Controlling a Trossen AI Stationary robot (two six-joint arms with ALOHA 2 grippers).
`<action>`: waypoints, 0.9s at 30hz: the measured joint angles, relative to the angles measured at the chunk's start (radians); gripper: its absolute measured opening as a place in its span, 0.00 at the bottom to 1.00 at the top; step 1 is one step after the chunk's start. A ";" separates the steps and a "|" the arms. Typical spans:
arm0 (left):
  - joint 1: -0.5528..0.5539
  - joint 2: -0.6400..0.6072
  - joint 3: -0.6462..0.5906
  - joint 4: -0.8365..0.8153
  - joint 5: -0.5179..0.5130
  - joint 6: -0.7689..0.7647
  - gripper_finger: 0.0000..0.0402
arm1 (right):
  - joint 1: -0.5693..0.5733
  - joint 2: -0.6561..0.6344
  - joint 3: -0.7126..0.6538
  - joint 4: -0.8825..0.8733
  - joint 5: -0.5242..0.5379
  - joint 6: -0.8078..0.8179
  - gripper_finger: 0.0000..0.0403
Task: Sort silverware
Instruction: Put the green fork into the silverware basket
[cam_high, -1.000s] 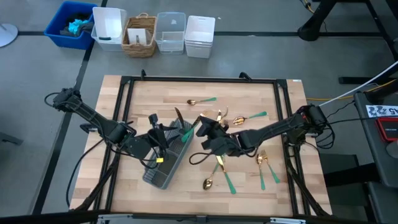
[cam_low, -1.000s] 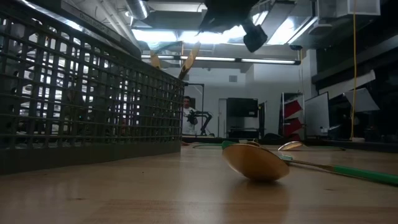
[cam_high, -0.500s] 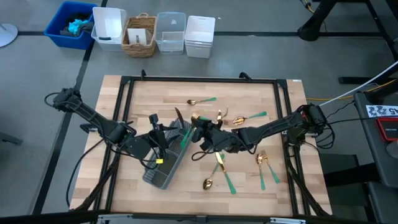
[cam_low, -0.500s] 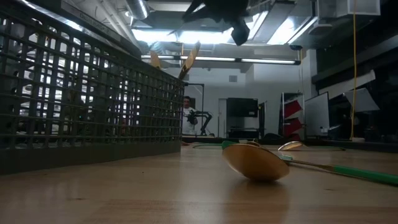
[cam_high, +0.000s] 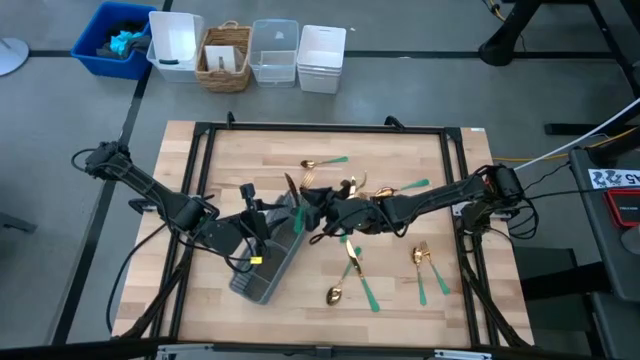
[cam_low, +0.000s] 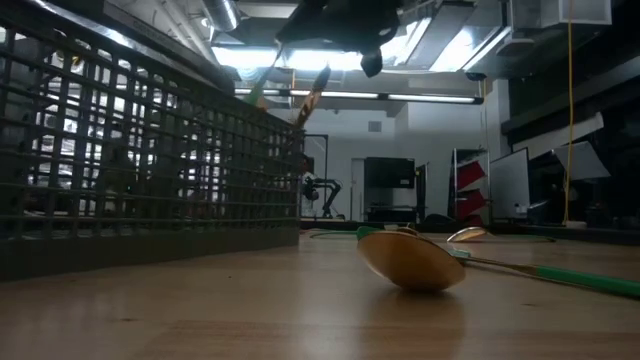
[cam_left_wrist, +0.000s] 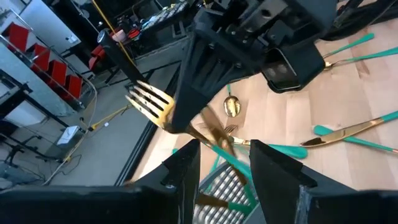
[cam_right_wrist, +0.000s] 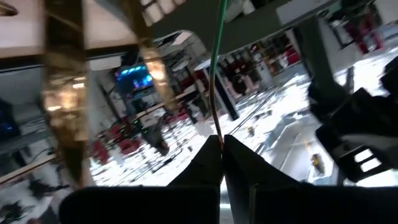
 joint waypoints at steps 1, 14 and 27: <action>0.000 0.000 0.000 0.000 0.000 0.004 0.32 | 0.000 0.000 0.000 0.006 -0.006 -0.013 0.02; 0.000 0.000 0.001 -0.009 0.000 0.011 0.32 | 0.000 0.097 -0.001 0.075 -0.042 -0.076 0.02; 0.000 0.000 0.001 -0.029 0.000 0.010 0.32 | 0.002 0.099 -0.001 0.093 -0.100 -0.073 0.02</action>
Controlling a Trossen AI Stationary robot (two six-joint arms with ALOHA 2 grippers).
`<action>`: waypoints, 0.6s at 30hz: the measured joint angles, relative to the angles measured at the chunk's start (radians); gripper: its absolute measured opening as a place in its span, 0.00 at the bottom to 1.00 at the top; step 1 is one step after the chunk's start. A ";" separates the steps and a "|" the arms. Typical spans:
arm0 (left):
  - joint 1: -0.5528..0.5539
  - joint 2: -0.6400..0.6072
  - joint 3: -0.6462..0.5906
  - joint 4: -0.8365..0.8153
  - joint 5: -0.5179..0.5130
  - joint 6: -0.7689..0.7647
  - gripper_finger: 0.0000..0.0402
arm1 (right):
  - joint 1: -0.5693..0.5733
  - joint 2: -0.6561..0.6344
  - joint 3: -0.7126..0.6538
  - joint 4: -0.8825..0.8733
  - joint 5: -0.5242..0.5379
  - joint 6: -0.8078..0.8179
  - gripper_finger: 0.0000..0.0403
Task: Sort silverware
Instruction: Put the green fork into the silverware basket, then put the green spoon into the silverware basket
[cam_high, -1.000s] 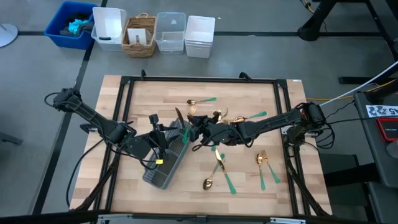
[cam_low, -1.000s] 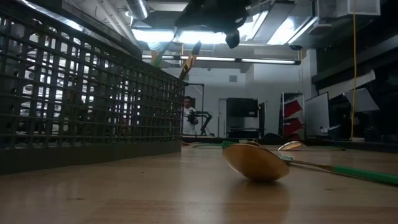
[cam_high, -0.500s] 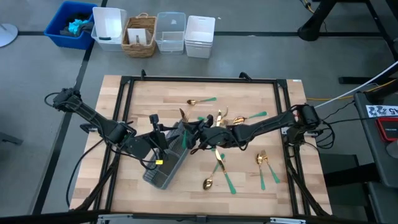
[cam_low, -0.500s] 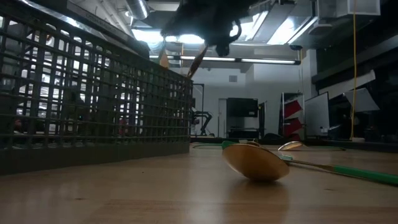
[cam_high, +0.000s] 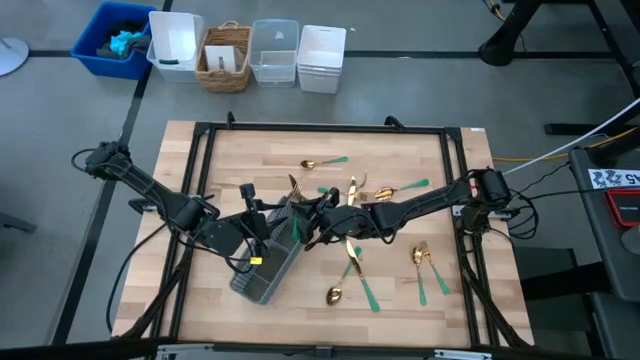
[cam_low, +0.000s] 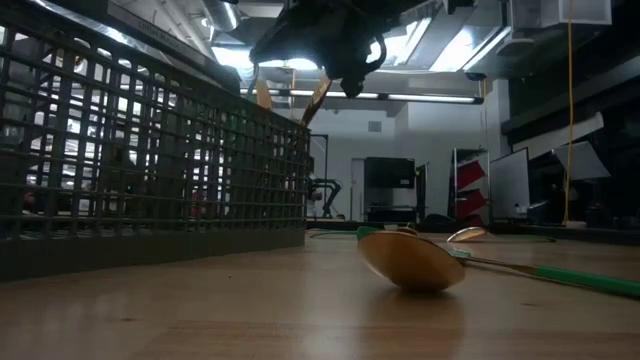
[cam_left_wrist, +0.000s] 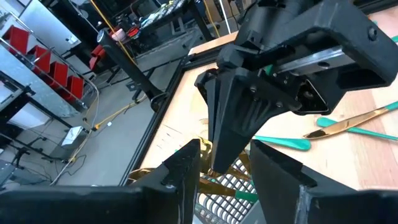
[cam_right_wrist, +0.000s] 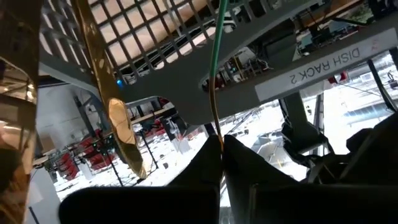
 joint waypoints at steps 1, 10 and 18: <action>0.000 0.000 0.000 0.001 0.000 0.000 0.32 | 0.000 0.000 0.000 0.001 -0.001 0.000 0.02; 0.000 0.000 0.000 0.002 0.000 0.000 0.32 | 0.000 0.000 0.000 0.000 0.000 0.057 0.21; 0.000 0.000 0.000 0.002 0.000 -0.001 0.32 | 0.001 0.000 0.000 0.005 0.002 0.094 0.35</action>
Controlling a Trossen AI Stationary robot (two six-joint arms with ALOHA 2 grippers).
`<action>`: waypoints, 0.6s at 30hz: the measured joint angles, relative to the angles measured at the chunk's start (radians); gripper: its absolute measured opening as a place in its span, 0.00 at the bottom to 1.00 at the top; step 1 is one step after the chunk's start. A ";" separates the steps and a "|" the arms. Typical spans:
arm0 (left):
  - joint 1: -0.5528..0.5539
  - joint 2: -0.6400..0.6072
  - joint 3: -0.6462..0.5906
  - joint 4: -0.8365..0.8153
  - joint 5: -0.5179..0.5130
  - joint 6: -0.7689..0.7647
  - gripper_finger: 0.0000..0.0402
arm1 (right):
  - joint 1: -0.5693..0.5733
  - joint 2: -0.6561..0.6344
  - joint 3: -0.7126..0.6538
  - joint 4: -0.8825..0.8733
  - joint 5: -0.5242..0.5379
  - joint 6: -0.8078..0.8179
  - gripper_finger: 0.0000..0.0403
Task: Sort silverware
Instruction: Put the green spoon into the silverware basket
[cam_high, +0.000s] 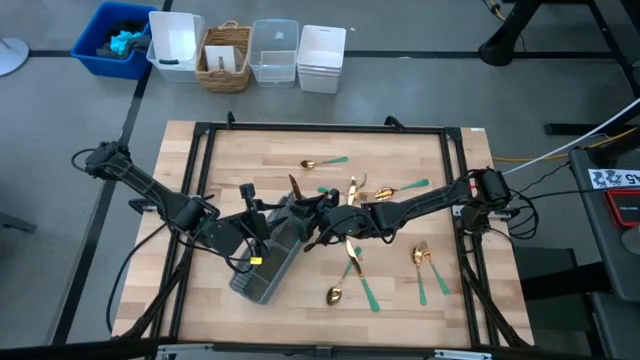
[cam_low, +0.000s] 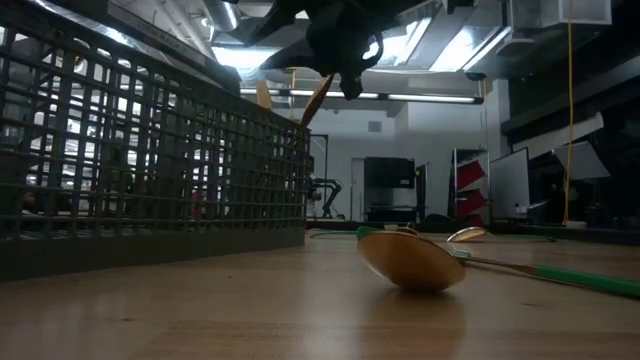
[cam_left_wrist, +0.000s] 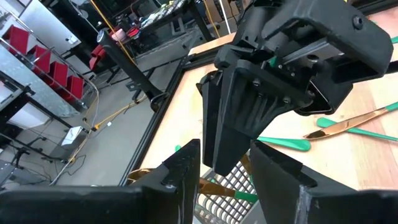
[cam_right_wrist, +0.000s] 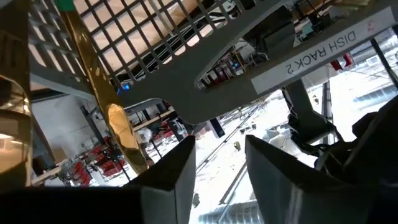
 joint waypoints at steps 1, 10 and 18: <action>0.000 0.000 0.000 0.000 0.000 0.000 0.32 | 0.000 0.000 0.000 0.002 0.010 0.023 0.35; 0.002 0.000 0.000 0.006 0.000 -0.007 0.32 | 0.000 -0.003 0.000 0.164 0.356 0.356 0.33; 0.051 0.000 0.000 0.012 0.000 -0.092 0.32 | -0.001 -0.081 0.000 0.170 0.527 0.541 0.33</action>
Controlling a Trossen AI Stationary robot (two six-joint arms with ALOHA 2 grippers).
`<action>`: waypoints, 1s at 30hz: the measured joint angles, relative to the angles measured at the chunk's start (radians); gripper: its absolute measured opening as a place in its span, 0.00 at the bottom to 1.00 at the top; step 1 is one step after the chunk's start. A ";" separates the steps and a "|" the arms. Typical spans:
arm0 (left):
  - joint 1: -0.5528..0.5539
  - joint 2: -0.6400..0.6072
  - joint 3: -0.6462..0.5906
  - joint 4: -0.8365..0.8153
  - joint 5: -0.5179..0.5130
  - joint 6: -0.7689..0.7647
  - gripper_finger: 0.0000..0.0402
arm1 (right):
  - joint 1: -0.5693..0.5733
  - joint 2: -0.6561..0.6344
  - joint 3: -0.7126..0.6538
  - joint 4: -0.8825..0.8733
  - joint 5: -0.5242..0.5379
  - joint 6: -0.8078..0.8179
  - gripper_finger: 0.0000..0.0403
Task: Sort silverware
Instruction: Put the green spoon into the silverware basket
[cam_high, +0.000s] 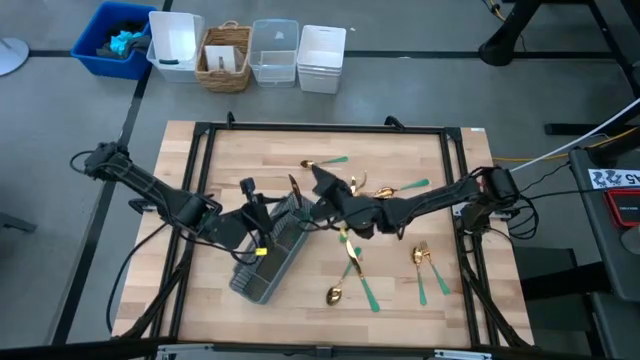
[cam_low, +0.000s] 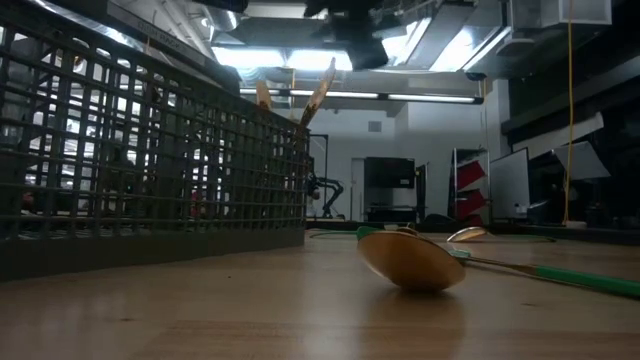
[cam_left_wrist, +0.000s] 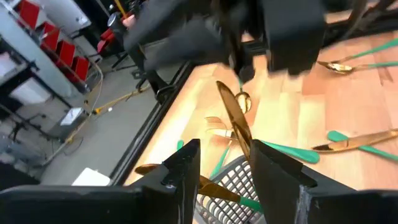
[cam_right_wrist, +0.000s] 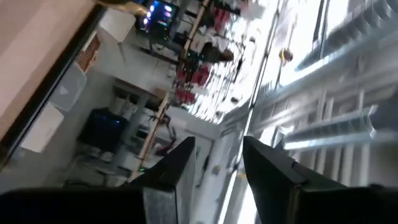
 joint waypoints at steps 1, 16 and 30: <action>0.007 -0.001 0.000 0.000 0.000 -0.008 0.32 | 0.000 -0.016 0.000 -0.001 0.007 0.025 0.33; 0.197 -0.118 0.004 -0.011 0.093 -0.169 0.32 | -0.186 -0.309 0.000 -0.782 0.006 1.081 0.33; 0.530 -0.176 0.004 -0.145 0.475 -0.216 0.32 | -0.540 -0.264 0.001 -1.055 -1.054 1.387 0.33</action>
